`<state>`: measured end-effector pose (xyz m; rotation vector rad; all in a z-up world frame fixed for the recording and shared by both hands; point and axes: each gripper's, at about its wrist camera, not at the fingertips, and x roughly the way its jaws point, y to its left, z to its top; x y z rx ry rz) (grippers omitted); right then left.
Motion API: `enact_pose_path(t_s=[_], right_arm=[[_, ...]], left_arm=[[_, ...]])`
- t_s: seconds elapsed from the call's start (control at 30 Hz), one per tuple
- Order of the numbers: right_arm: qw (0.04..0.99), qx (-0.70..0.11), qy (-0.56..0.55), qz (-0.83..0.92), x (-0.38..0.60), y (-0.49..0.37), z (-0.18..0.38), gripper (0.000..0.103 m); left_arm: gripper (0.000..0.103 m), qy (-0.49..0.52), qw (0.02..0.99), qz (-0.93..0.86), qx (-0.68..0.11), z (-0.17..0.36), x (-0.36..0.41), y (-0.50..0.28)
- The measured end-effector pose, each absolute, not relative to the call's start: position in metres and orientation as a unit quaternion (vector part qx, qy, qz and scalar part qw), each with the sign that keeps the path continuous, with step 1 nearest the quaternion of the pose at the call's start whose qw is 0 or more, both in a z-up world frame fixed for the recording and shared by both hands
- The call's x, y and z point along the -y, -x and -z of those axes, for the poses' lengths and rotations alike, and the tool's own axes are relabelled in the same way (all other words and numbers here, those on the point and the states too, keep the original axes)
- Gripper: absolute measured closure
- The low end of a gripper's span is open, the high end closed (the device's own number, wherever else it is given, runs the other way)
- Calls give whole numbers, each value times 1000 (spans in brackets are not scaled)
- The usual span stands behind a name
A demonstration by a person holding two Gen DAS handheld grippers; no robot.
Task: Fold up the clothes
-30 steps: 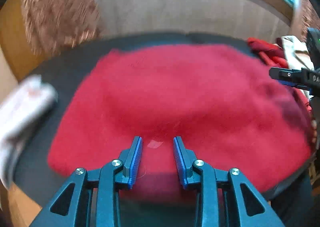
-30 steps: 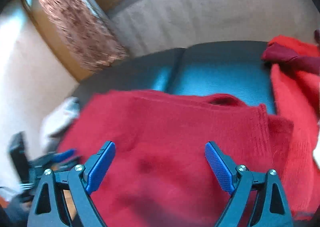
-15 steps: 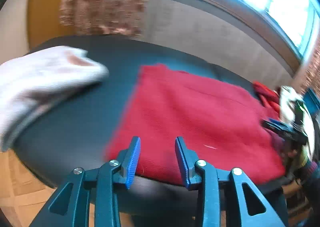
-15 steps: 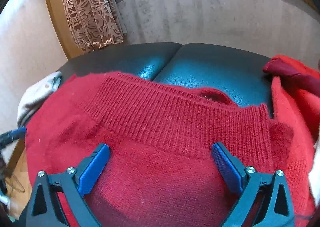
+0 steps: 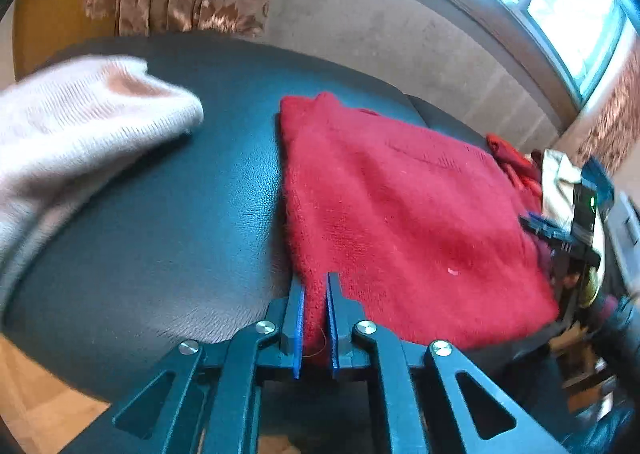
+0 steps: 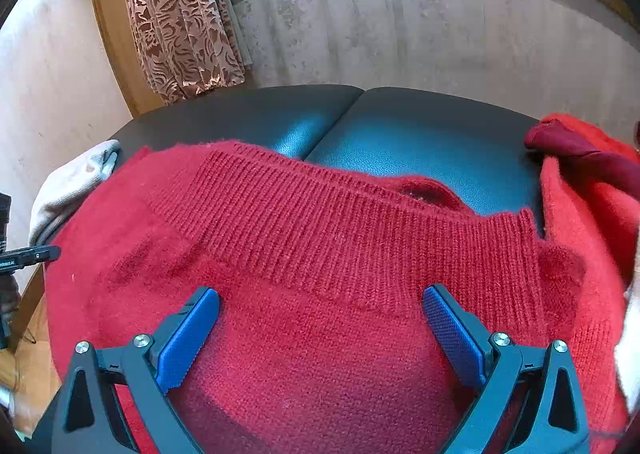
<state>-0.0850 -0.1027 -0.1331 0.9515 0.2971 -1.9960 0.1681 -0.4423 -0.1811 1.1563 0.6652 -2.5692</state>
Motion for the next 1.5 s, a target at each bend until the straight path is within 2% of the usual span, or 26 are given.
enact_pose_path(t_s=[0.23,0.3,0.33,0.37,0.43,0.47,0.5,0.73,0.8,1.13,1.17,1.23,1.3,1.4,1.5], right_arm=[[443,-115,-382,803,103,87,135,0],[444,-115,-381,802,103,87,135,0],[445,-115,-381,802,103,88,135,0],[445,-114,-382,802,103,89,135,0],[445,-115,-382,802,103,89,136,0],[445,-117,-381,802,103,89,137,0],[443,-121,-380,803,104,89,137,0],[445,-121,-379,802,104,91,137,0],[447,-118,-379,802,103,91,137,0],[453,-105,-379,800,99,92,137,0],[451,-109,-378,801,100,91,137,0],[442,-126,-374,805,103,86,137,0],[435,-141,-370,808,106,82,137,0],[435,-144,-372,808,107,83,137,0],[437,-138,-372,807,104,83,136,0]], left_arm=[[97,-415,181,864,-223,186,438,-198],[92,-400,195,867,-225,177,436,-195],[89,-385,210,870,-226,171,438,-195],[79,-370,226,872,-227,164,440,-194],[71,-335,243,881,-228,147,442,-191],[61,-316,243,888,-228,138,444,-190],[55,-318,229,894,-217,133,437,-177],[55,-362,116,918,-114,112,381,-76],[55,-373,89,917,-110,109,375,-50],[53,-449,71,888,-68,143,359,34],[53,-446,77,889,-68,148,357,35],[63,-422,87,896,-103,150,359,25],[84,-410,103,901,-99,148,353,19],[96,-392,133,907,-80,143,342,10],[99,-362,154,917,-62,125,335,7]])
